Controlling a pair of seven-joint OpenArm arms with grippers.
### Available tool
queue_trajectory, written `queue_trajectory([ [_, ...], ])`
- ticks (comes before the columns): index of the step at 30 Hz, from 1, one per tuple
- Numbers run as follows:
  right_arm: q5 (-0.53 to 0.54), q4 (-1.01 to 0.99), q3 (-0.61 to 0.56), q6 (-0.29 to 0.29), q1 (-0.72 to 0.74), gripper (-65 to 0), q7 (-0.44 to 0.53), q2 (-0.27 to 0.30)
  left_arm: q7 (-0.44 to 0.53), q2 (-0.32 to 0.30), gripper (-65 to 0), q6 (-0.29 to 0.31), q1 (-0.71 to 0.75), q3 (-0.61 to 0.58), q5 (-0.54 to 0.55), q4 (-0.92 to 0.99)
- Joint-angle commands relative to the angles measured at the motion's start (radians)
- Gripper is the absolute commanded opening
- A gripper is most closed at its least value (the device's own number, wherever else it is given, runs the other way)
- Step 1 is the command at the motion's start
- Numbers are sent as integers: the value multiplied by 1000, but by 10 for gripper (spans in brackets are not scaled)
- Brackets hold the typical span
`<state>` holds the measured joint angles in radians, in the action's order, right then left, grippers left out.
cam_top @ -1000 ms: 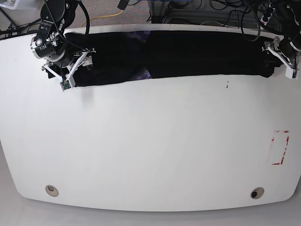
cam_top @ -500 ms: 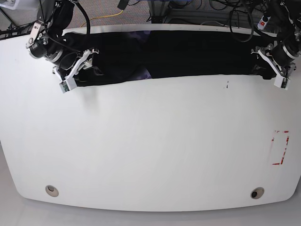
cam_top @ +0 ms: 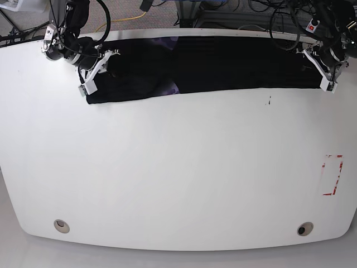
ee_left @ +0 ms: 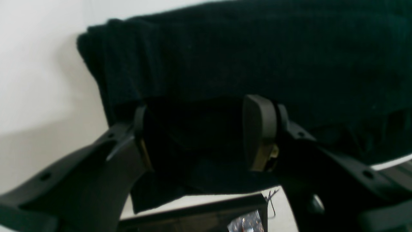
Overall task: Fold the T-shirt properly
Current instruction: 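Drag the folded shirt back with both grippers, flattening it into a strip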
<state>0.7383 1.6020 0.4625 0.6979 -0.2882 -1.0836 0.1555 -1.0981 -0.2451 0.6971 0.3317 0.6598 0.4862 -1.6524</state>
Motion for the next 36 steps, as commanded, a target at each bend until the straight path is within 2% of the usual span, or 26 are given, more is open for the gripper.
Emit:
queue_trajectory([
  [1,-92,-45,0,-22,19,-585,26,14,20,-15,-306,1,-13,-7,-7,-1],
  [5,-211,-91,6,-17,80,-585,66,14,23,-15,-306,1,-78,-65,-8,31],
  [10,-283,-121,6,-16,157,-585,89,14,28,-15,-306,1,-197,-73,-8,172],
  [14,-283,-156,8,-16,226,-585,90,40,28,-17,-306,1,-296,-73,-8,283],
  [21,-279,-128,5,-16,278,-587,85,43,20,-17,-300,1,-366,-64,41,265],
  [24,-279,-119,5,-16,280,-587,85,43,3,-17,-297,1,-368,-13,118,231],
  [27,-279,-119,5,-16,280,-587,85,43,-60,-17,-258,1,-369,53,200,220],
  [30,-279,-119,5,-16,278,-588,85,43,-73,-20,-247,1,-368,97,246,220],
  [33,-279,-119,5,-16,277,-588,85,45,-76,-59,-247,1,-366,102,260,228],
  [36,-279,-119,5,-16,275,-588,85,48,-78,-67,-247,1,-342,79,262,229],
])
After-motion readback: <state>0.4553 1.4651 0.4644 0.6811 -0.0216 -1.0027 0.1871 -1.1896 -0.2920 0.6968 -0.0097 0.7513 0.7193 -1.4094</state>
